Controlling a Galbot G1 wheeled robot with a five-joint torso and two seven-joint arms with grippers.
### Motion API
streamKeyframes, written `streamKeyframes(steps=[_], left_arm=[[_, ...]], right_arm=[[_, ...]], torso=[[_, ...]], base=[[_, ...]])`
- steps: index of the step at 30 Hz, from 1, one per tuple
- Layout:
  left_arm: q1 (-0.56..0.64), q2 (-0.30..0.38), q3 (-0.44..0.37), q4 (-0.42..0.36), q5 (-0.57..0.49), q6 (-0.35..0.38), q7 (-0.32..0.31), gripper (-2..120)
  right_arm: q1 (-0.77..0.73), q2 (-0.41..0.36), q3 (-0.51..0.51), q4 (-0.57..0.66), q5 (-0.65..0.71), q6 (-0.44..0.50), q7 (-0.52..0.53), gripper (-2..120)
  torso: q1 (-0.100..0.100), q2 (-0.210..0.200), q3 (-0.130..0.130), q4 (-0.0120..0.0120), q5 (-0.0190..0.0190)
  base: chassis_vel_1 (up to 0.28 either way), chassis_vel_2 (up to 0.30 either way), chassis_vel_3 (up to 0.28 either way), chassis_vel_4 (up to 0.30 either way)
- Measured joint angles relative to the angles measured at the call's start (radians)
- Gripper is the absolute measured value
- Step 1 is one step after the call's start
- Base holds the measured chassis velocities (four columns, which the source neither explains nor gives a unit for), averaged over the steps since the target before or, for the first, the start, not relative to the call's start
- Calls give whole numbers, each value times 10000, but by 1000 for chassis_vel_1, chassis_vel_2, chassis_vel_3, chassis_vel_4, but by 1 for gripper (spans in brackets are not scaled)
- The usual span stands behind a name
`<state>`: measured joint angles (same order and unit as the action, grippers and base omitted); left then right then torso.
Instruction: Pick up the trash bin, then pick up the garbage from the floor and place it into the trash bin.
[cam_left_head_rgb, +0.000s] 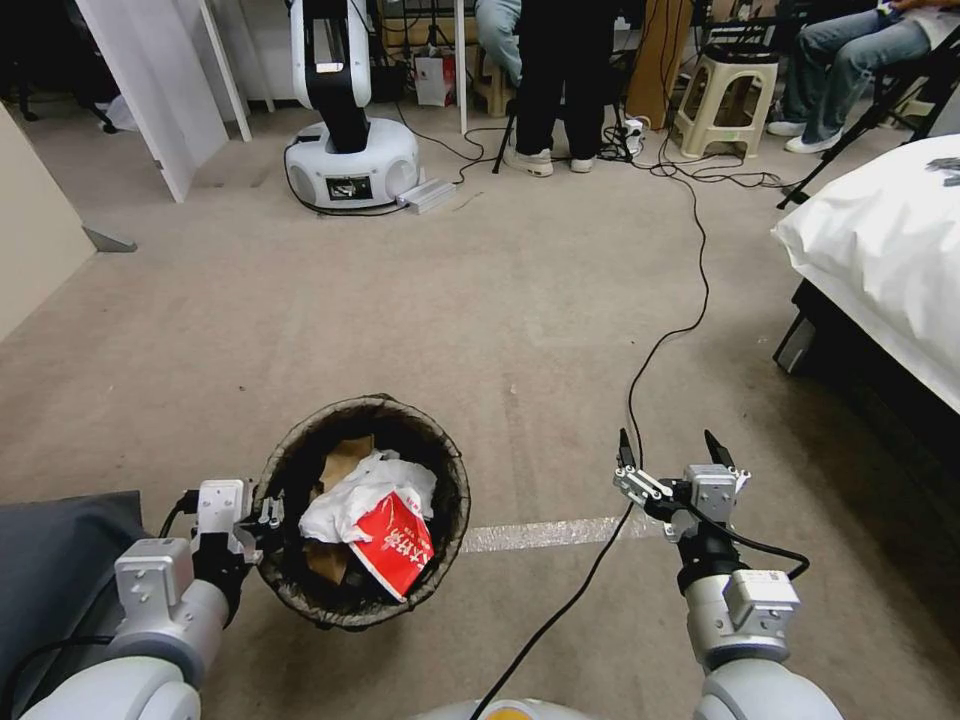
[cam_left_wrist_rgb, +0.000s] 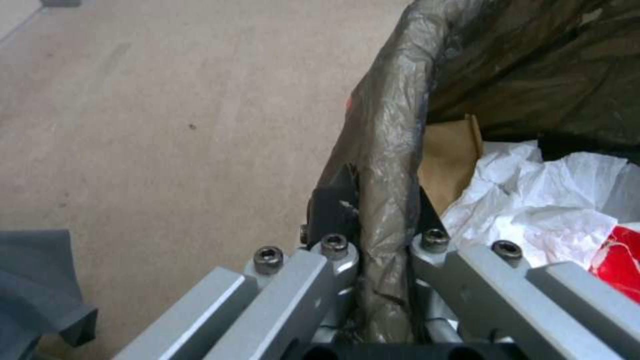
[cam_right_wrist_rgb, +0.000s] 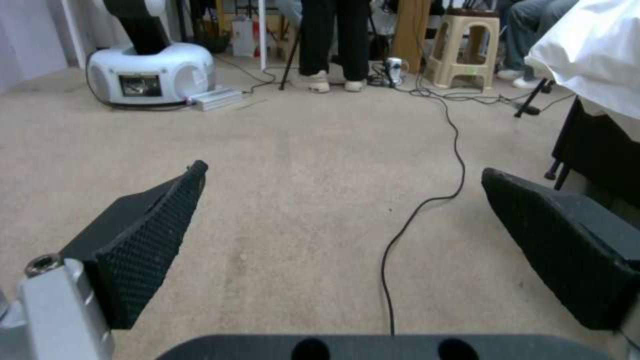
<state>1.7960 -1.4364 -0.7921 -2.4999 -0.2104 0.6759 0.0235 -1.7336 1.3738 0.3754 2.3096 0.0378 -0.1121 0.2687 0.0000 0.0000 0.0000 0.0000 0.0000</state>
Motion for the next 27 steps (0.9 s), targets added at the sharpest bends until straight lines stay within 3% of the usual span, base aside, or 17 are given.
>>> streamKeyframes(steps=[3,27], left_arm=[[12,-92,-1,0,26,-238,18,1],[-6,36,-11,0,-66,32,-11,1]], right_arm=[[2,11,22,0,0,-5,-1,100],[-25,32,27,5,-29,-27,2,100]], torso=[[0,0,0,2,-2],[0,0,0,0,0]], base=[[0,0,0,0],[0,0,0,0]])
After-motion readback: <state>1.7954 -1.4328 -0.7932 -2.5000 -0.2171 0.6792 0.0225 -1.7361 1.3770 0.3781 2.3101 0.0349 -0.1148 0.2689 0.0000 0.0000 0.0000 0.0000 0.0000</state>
